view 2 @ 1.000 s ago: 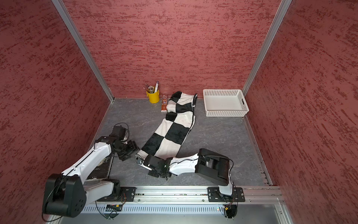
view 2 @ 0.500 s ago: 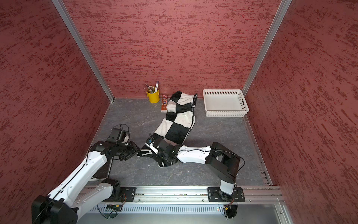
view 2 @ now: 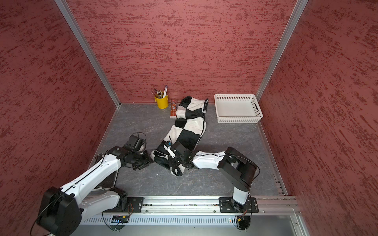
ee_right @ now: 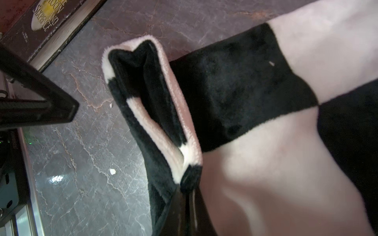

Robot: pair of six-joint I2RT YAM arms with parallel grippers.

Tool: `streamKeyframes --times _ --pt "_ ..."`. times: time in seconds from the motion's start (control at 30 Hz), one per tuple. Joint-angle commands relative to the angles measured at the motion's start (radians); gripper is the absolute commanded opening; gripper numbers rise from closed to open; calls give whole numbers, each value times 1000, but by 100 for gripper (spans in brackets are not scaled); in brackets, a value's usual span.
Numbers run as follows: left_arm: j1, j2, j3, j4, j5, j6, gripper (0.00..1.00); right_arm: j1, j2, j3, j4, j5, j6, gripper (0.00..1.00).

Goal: Roll up the pillowcase
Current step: Roll the pillowcase at the center of the board.

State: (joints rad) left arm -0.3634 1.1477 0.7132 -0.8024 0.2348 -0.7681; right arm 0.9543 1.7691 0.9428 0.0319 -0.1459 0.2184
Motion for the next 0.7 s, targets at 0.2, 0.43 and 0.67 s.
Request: streamKeyframes --times 0.2,0.43,0.67 --pt "7 235 121 203 18 52 28 -49 -7 -17 40 -21 42 0" --pt "9 364 128 271 16 52 24 -52 -22 16 -30 -18 15 26" --pt "6 393 138 261 -3 16 21 25 -126 101 -332 128 -115 62"
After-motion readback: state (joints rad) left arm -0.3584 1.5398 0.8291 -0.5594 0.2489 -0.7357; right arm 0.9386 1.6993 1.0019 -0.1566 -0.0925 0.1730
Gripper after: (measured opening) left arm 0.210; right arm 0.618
